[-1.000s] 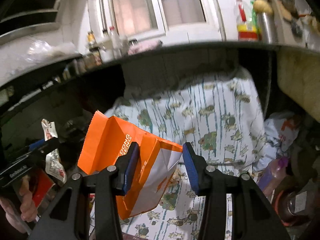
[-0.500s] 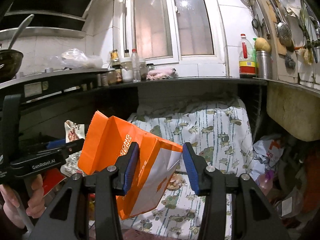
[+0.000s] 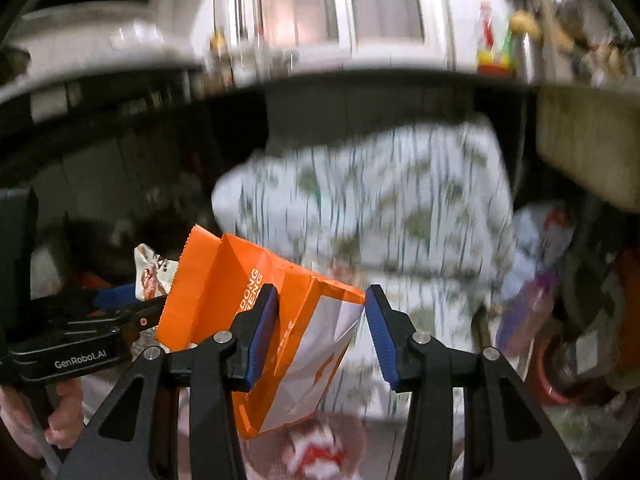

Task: Collect trash
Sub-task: 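Carry the packet and the orange box toward the pink basket, then open the right tool over the basket while the left tool releases the packet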

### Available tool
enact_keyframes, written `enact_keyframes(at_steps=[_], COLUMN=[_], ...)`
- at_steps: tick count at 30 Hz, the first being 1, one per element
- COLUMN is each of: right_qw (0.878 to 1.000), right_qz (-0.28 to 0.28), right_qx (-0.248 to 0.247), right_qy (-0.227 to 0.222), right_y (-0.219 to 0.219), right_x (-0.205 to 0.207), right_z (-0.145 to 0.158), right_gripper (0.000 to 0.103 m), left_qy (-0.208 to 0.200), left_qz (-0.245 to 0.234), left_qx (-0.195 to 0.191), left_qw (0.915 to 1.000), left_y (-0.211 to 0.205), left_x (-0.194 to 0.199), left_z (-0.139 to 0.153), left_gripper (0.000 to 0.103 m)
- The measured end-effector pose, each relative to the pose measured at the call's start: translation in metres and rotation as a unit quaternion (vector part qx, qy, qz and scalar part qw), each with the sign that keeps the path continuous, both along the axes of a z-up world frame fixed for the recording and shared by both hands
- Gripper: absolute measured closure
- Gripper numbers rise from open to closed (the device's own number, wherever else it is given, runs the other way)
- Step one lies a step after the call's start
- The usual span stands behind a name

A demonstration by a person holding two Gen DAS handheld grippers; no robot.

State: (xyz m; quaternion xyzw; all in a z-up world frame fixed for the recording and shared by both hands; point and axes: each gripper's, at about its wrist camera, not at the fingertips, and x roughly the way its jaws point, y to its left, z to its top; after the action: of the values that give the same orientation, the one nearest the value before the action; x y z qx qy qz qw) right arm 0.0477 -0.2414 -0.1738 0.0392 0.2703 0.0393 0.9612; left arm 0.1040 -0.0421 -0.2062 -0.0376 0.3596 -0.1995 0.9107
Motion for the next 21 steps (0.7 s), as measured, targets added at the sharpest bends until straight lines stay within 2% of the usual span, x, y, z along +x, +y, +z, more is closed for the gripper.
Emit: enact_keyframes(at_steps=[4, 7, 10, 13, 16, 18, 21], right_qw=[0.996, 0.988, 0.976, 0.961, 0.947, 0.94, 0.936], right_qz=[0.001, 0.014, 0.023, 0.028, 0.023, 0.019, 0.009], right_qx=[0.001, -0.002, -0.01, -0.015, -0.025, -0.031, -0.035], right_qy=[0.09, 0.154, 0.216, 0.275, 0.319, 0.34, 0.35], right_y=[0.0, 0.003, 0.007, 0.009, 0.011, 0.011, 0.009], right_x=[0.023, 0.034, 0.042, 0.047, 0.053, 0.056, 0.06], right_z=[-0.055, -0.094, -0.129, -0.163, -0.192, -0.207, -0.217], right_gripper=[0.059, 0.059, 0.059, 0.059, 0.059, 0.059, 0.058], left_qy=[0.086, 0.152, 0.195, 0.226, 0.24, 0.246, 0.257], left_qz=[0.002, 0.008, 0.023, 0.031, 0.038, 0.038, 0.033], left_qx=[-0.002, -0.025, -0.031, -0.037, -0.023, -0.017, -0.014], left_qw=[0.9963, 0.988, 0.9801, 0.9728, 0.9698, 0.9683, 0.9658], left_y=[-0.001, 0.003, 0.006, 0.008, 0.004, 0.001, -0.004], left_x=[0.023, 0.039, 0.047, 0.054, 0.061, 0.063, 0.065], left_z=[-0.051, -0.084, -0.107, -0.124, -0.137, -0.144, -0.151], left_gripper=[0.038, 0.038, 0.038, 0.038, 0.038, 0.038, 0.038])
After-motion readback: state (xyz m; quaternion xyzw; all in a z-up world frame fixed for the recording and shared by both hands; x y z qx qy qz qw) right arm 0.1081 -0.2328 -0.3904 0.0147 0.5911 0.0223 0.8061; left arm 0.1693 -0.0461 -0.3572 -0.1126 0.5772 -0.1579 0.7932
